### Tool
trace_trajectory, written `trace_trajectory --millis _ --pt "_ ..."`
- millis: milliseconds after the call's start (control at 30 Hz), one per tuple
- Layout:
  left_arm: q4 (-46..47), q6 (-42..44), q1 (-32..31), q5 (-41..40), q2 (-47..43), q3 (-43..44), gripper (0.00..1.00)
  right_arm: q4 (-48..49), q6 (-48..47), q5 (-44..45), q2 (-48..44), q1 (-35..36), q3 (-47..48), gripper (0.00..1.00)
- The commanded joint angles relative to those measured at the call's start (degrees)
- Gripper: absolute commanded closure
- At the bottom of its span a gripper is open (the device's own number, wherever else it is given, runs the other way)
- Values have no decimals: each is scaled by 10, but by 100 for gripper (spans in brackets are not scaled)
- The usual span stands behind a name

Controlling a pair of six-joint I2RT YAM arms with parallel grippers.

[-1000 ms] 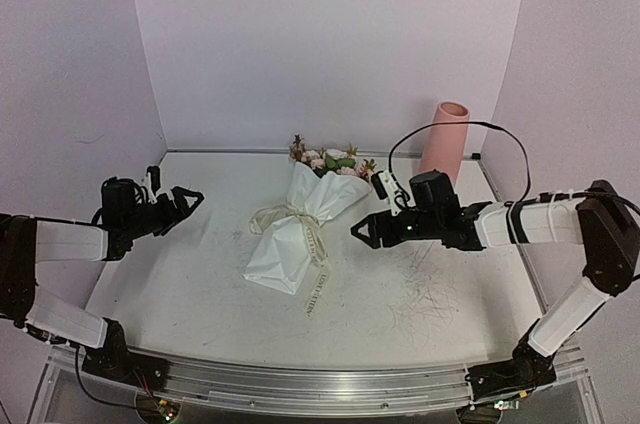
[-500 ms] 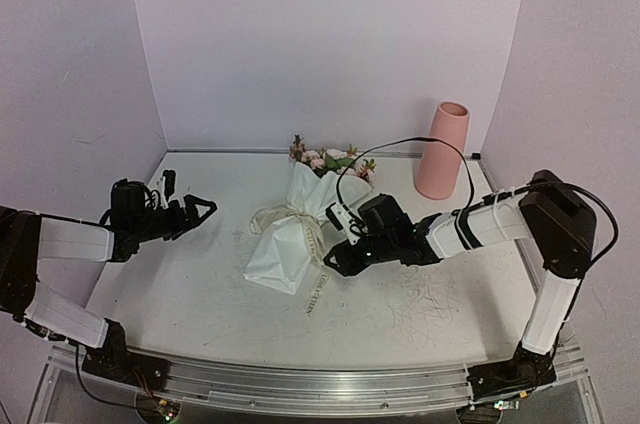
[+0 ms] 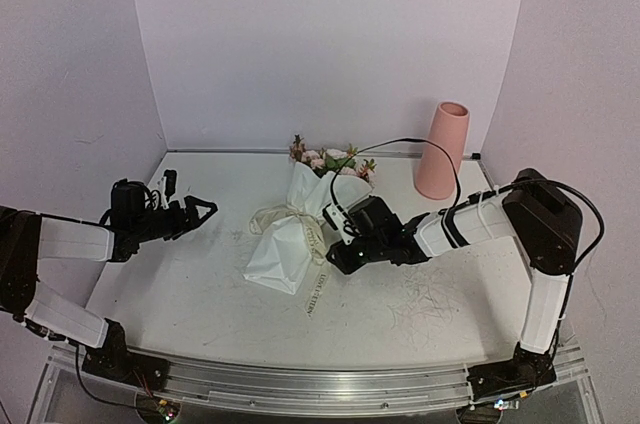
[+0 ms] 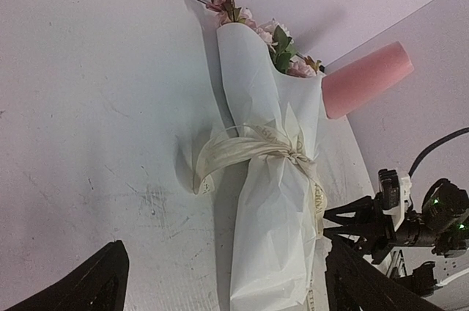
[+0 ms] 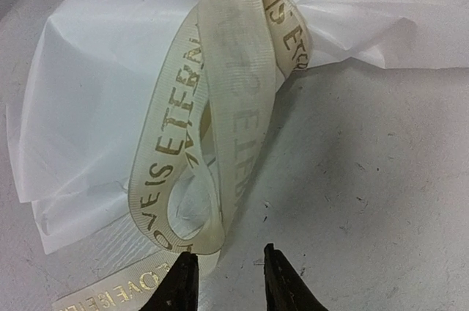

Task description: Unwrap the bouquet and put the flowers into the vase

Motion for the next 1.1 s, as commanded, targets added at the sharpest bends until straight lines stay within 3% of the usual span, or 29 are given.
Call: trace_trajectory --millis 0,100,400,1067 --pt "12 8 -3 13 7 16 5 -15 -7 26 -4 2 0 64" --pt "12 9 -3 18 13 18 5 -14 2 27 -4 2 -8 53" --pt "12 16 -19 24 31 19 5 18 25 31 -50 1 -81 49" --pt "12 41 -87 19 81 32 7 18 20 -14 6 1 -5 58"
